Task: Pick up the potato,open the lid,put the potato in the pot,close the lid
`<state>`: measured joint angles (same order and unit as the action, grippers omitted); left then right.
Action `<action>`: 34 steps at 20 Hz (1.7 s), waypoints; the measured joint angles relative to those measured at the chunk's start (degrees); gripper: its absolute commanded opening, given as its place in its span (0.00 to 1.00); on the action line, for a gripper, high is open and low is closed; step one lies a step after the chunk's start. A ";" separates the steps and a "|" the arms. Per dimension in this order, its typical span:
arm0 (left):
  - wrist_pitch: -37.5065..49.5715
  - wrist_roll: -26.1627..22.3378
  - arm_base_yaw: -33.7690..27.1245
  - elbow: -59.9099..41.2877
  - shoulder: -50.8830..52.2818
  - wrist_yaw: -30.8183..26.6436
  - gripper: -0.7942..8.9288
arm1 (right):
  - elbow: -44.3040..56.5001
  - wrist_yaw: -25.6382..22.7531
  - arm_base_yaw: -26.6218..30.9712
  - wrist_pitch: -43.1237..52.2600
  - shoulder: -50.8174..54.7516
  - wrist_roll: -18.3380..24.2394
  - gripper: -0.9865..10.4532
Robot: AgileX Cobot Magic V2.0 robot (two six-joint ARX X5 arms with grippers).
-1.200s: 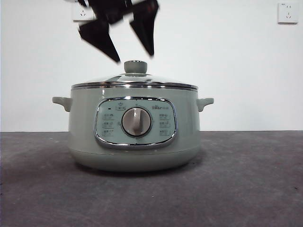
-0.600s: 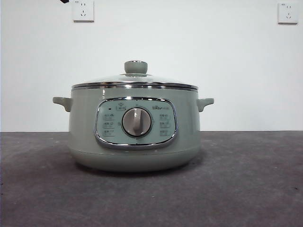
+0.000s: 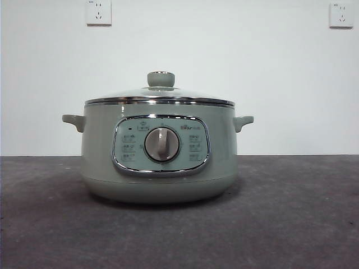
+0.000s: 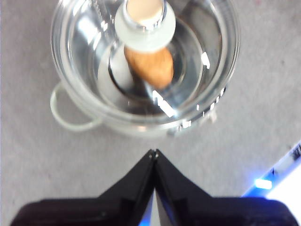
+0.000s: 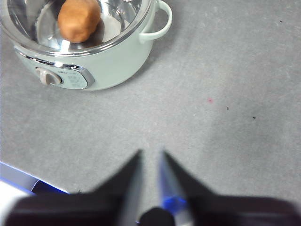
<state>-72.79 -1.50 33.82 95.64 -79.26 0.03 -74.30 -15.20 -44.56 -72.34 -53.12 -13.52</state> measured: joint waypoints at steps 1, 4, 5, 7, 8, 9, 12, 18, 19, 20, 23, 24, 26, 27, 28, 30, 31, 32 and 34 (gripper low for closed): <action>1.75 0.00 0.00 0.00 0.00 0.00 0.08 | 0.00 -0.02 0.00 -0.02 0.00 0.02 0.09; 8.09 0.00 0.00 0.00 0.00 0.00 0.08 | 0.00 0.00 0.00 0.00 0.00 0.00 0.09; 10.16 0.00 0.00 0.00 0.00 0.00 0.08 | 0.00 -0.02 0.00 0.00 0.00 0.00 0.09; 15.23 -0.28 0.00 0.00 0.00 0.00 0.08 | 0.00 -0.02 0.00 0.00 0.00 0.00 0.09; 17.75 -2.51 -0.11 0.00 0.00 -0.48 0.08 | 0.00 -0.02 0.00 0.00 0.00 0.00 0.09; 19.87 -6.80 -0.81 0.00 0.00 -0.98 0.08 | 0.00 -0.02 0.00 0.00 0.00 0.00 0.09; 23.96 -18.78 -2.91 0.00 0.44 -1.60 0.08 | 0.00 0.00 0.00 0.00 0.00 0.00 0.09; 34.40 -22.49 -3.74 -2.91 6.93 -0.96 0.08 | 0.00 0.00 0.00 0.00 -0.17 0.00 0.09; 37.42 -22.49 -4.59 -5.05 8.74 -0.96 0.08 | 0.00 0.00 0.00 0.00 -0.22 0.00 0.09; 39.56 -22.45 -5.97 -8.52 11.30 -0.94 0.08 | 0.00 -0.02 0.00 0.00 -0.22 0.00 0.09; 45.46 -18.40 -12.09 -23.47 20.59 0.81 0.08 | 0.00 0.00 0.00 0.00 -0.26 0.00 0.09; 48.46 -16.06 -14.80 -29.70 24.26 2.32 0.08 | 0.00 0.00 0.00 0.00 -0.26 0.00 0.09; 54.58 -12.28 -20.00 -42.47 32.11 2.91 0.08 | 0.00 -0.02 0.00 0.00 -0.26 0.00 0.09; 58.27 -10.99 -22.75 -50.12 36.94 2.75 0.08 | 0.00 0.00 0.00 0.00 -0.26 0.00 0.09; 61.90 -10.16 -25.03 -57.13 41.40 2.69 0.08 | 0.00 0.00 0.00 0.00 -0.26 0.00 0.09; 68.54 -9.31 -28.52 -70.49 50.27 2.71 0.08 | 0.00 0.00 0.00 0.00 -0.26 0.00 0.09; 69.88 -8.87 -29.57 -76.19 54.66 2.69 0.08 | 0.00 -0.02 0.00 0.00 -0.26 0.00 0.09; 69.85 -8.41 -29.97 -80.94 58.75 2.71 0.08 | 0.00 -0.02 0.00 0.00 -0.26 0.00 0.09; 70.20 -7.21 -30.05 -86.84 65.55 1.20 0.08 | 0.00 0.00 0.00 0.00 -0.26 0.00 0.09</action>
<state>-2.59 -8.71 3.77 8.80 -13.72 1.23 -74.30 -15.20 -44.56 -72.34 -53.39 -13.52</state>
